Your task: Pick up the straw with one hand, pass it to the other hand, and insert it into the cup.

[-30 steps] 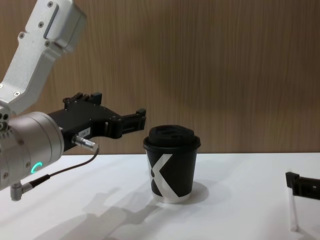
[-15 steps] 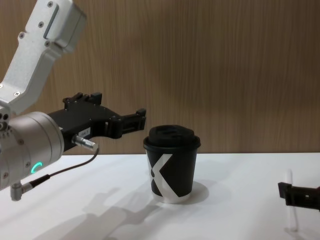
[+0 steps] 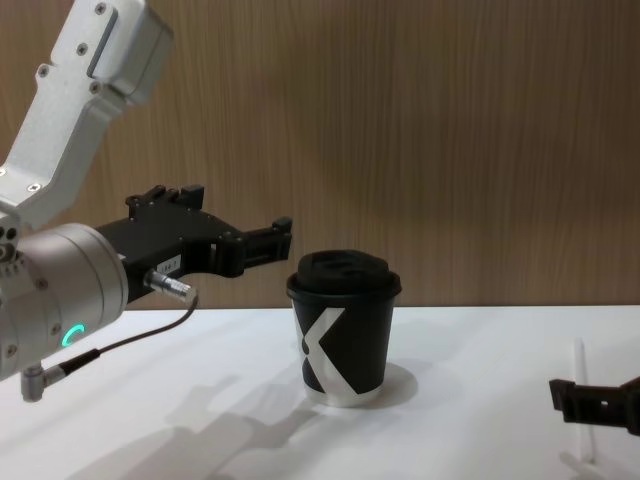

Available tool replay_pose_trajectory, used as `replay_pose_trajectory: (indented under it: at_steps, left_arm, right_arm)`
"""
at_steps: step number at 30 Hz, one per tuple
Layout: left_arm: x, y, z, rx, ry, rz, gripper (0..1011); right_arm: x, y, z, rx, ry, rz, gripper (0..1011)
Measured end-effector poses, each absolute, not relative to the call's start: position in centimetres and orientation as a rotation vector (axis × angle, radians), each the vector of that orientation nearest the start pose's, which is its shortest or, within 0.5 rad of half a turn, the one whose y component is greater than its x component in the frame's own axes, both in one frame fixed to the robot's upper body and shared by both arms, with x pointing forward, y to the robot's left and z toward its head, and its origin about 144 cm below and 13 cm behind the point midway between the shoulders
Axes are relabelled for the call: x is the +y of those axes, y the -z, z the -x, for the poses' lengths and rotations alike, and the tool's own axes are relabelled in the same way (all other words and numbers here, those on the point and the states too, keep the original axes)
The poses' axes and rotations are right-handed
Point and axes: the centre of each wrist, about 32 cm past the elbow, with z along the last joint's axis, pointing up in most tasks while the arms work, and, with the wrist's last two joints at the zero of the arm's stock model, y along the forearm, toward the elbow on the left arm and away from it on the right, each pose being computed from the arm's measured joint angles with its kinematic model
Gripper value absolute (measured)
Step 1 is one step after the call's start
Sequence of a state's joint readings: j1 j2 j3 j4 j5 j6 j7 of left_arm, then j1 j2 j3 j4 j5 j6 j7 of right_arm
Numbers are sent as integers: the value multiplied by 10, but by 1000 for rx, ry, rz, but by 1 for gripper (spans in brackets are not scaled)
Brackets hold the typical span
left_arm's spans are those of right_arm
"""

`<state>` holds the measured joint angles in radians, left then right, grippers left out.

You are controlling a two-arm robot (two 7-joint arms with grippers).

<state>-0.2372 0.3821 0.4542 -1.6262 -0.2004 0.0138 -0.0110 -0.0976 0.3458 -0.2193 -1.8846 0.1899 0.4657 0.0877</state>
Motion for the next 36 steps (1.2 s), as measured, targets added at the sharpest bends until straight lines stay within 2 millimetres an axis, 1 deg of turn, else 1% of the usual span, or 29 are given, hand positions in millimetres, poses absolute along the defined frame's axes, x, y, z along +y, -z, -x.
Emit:
replay_pose_trajectory:
  at_steps: [14, 36]
  left_arm:
    - [198, -1204, -492, -268, -1124, -61, 1003]
    - [198, -1204, -492, -268, -1124, -61, 1003]
  right_arm:
    - [-228, -1197, -423, 113, 1199, 426, 1001]
    - [-210, -1204, -437, 235, 1258, 439, 1001]
